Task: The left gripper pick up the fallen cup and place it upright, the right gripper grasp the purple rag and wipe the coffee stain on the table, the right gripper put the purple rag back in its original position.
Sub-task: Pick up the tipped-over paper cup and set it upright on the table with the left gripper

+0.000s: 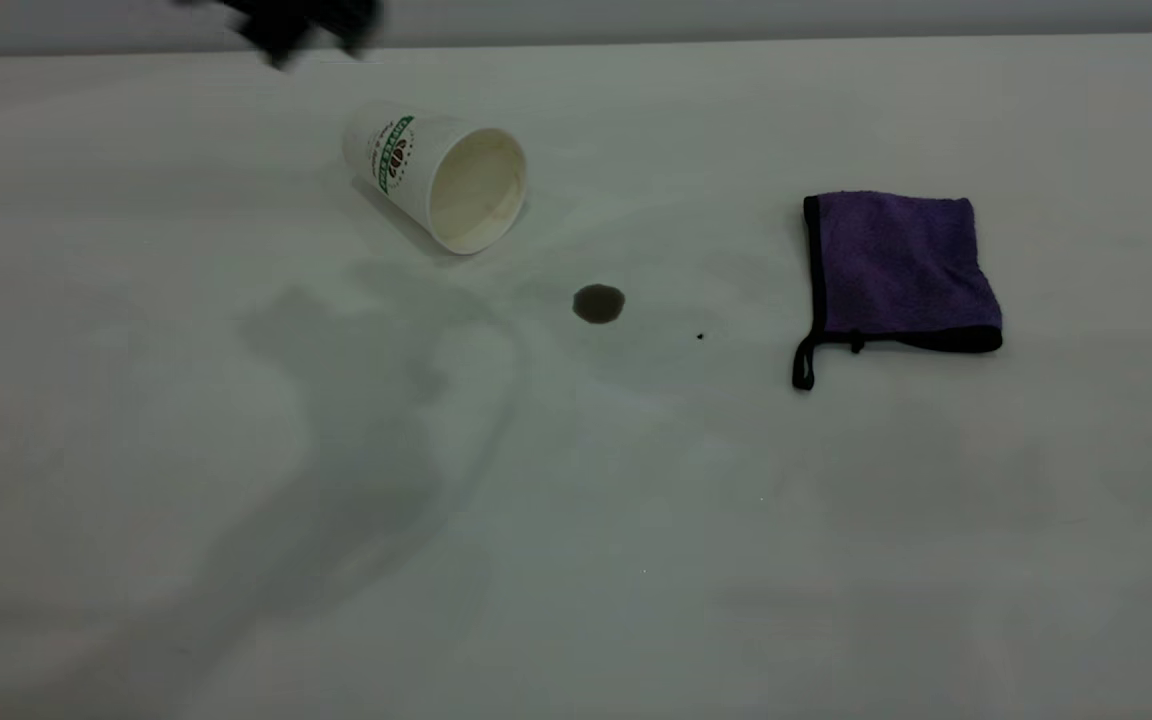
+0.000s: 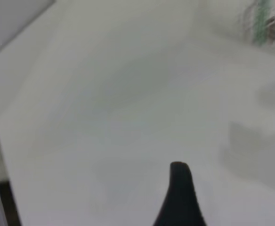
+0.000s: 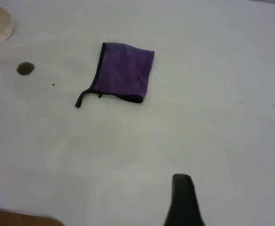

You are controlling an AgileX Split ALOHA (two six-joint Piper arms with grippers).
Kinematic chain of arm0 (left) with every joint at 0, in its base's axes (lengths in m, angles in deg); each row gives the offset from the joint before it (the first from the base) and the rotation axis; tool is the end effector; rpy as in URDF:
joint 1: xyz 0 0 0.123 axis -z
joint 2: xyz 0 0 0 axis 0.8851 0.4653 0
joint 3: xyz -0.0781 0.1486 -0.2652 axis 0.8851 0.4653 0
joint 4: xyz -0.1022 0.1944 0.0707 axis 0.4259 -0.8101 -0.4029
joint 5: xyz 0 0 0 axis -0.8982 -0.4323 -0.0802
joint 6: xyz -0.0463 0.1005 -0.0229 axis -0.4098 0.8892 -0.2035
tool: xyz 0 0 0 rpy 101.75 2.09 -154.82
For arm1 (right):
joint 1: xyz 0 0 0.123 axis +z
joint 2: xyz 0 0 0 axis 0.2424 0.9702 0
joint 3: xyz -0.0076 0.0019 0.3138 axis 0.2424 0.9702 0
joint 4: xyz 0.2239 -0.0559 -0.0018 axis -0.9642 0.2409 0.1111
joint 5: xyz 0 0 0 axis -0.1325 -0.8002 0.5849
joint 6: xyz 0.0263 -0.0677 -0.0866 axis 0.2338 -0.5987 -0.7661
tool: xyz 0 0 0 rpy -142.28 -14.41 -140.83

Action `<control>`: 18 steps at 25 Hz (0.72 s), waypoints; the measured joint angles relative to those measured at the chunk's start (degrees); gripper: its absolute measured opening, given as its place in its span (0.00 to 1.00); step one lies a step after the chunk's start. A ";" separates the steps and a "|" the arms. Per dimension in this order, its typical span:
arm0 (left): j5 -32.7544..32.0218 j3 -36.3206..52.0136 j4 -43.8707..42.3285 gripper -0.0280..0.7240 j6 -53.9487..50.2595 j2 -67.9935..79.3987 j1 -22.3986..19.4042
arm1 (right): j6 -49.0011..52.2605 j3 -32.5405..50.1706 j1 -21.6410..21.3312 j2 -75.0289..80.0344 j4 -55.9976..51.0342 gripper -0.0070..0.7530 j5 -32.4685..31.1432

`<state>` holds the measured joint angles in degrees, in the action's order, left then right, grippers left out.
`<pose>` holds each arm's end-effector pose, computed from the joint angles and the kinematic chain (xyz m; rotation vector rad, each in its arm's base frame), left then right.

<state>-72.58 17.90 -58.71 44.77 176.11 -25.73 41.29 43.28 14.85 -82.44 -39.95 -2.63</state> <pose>0.3477 -0.1894 0.1901 0.7292 2.3976 0.4492 -0.0373 0.0065 0.2397 -0.1331 2.1371 0.0301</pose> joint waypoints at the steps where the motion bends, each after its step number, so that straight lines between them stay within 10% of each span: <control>1: 0.41 -1.41 -1.21 0.90 0.01 2.17 0.63 | 0.00 0.00 0.00 0.00 0.00 0.78 0.00; 18: 2.02 -22.65 -14.45 0.85 4.27 29.88 1.75 | 0.00 0.00 0.00 0.00 0.00 0.78 0.01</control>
<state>-70.56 -4.75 -73.16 49.04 205.98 -23.99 41.29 43.28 14.85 -82.44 -39.95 -2.62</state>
